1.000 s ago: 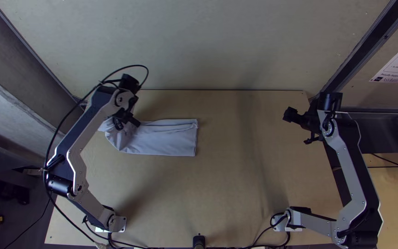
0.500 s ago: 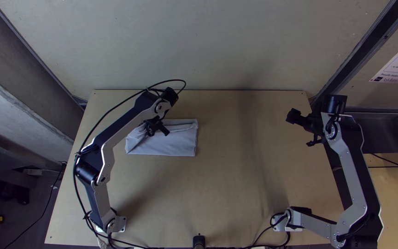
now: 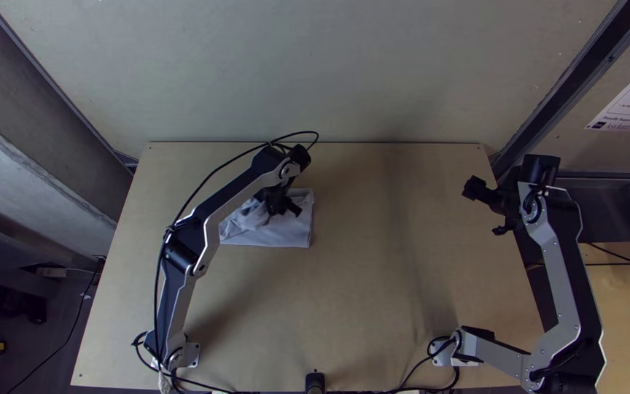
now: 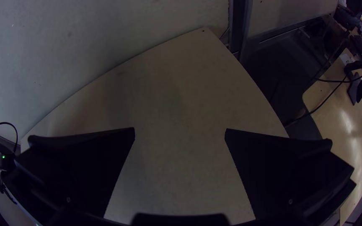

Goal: Fold the t-shirt

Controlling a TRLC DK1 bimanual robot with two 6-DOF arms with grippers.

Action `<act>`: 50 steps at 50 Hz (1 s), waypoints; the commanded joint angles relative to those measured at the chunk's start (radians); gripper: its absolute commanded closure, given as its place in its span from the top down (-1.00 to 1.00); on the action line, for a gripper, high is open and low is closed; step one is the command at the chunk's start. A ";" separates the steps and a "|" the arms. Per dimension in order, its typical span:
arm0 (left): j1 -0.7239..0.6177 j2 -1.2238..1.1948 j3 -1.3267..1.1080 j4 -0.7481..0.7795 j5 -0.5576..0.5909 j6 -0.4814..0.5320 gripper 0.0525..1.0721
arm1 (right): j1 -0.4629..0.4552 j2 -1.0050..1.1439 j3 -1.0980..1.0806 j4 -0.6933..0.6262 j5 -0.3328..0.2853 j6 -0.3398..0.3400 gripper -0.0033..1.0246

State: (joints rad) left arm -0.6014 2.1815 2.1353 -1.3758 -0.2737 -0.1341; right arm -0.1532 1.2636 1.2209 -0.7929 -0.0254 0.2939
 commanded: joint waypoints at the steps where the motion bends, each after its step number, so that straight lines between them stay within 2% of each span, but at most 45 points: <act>1: -0.023 0.055 0.112 -0.032 0.143 -0.088 0.91 | -0.011 -0.020 -0.029 0.007 -0.008 -0.015 0.92; 11: -0.058 0.081 0.190 0.090 0.588 -0.274 0.91 | -0.008 -0.018 -0.057 0.014 -0.010 -0.015 0.92; 15: -0.072 0.072 0.202 0.103 0.715 -0.289 0.91 | -0.006 -0.018 -0.064 0.020 -0.010 -0.015 0.92; 37: -0.024 -0.038 0.181 0.118 0.715 -0.219 0.91 | -0.002 -0.026 -0.031 0.061 -0.008 -0.027 0.92; 44: 0.038 -0.123 0.153 0.161 0.622 -0.176 0.91 | -0.002 -0.027 0.020 0.126 -0.008 -0.081 0.92; 50: 0.109 -0.196 0.144 0.170 0.531 -0.093 0.91 | 0.000 -0.033 0.063 0.193 -0.008 -0.119 0.92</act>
State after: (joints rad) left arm -0.5510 2.0880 2.2982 -1.2076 0.3042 -0.2935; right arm -0.1555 1.2617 1.2240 -0.6476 -0.0273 0.2203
